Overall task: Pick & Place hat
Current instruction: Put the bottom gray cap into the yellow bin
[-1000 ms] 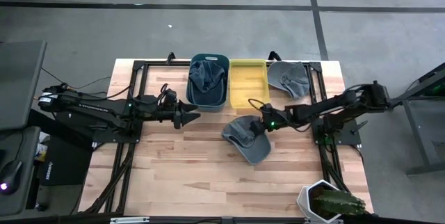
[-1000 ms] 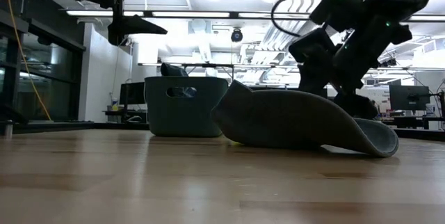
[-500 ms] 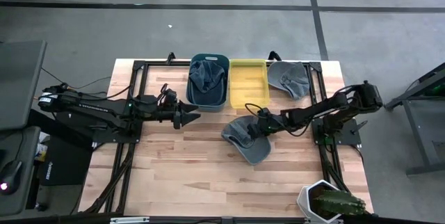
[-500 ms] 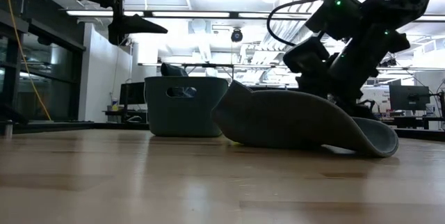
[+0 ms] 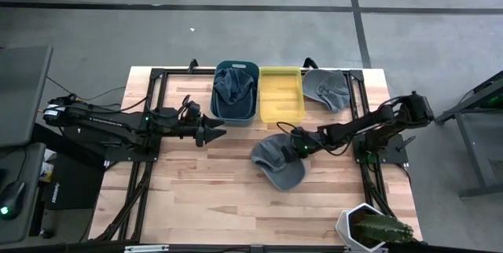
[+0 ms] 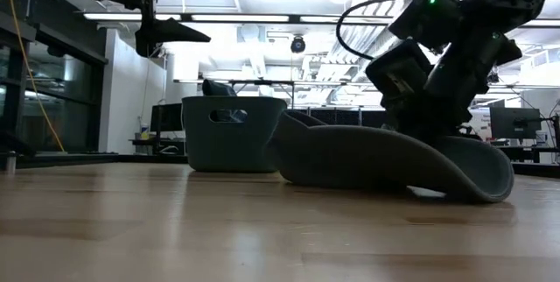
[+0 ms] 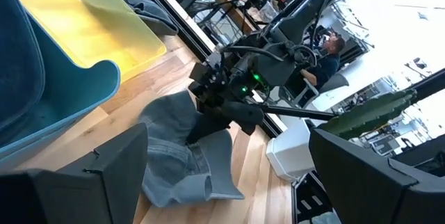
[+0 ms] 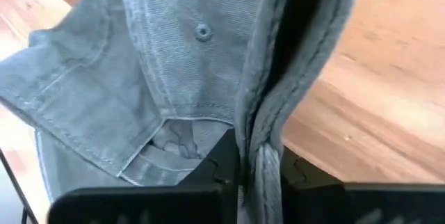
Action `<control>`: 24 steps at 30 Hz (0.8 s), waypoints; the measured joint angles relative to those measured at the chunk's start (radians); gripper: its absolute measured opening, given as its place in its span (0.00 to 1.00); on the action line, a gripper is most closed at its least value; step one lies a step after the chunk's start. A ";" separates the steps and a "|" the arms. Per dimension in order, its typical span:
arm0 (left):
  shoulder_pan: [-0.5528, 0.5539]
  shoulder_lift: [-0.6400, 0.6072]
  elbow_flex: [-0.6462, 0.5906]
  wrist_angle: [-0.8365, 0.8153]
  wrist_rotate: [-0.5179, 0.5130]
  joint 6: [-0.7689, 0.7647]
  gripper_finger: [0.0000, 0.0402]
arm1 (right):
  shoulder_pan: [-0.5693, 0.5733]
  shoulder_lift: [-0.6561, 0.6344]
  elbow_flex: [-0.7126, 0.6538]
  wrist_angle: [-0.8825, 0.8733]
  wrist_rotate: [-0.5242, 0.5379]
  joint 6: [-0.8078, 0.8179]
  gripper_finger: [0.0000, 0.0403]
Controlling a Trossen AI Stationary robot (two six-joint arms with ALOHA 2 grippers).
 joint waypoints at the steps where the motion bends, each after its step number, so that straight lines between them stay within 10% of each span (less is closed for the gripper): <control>1: 0.000 0.000 0.000 0.000 0.000 0.000 0.85 | 0.008 -0.004 0.000 0.002 0.013 0.005 0.05; 10: 0.000 -0.003 0.000 0.001 0.017 0.000 0.85 | 0.079 -0.109 0.027 -0.030 0.095 0.023 0.05; 24: 0.000 -0.003 0.000 0.004 0.022 -0.003 0.85 | 0.077 -0.308 0.354 -0.572 0.411 -0.109 0.05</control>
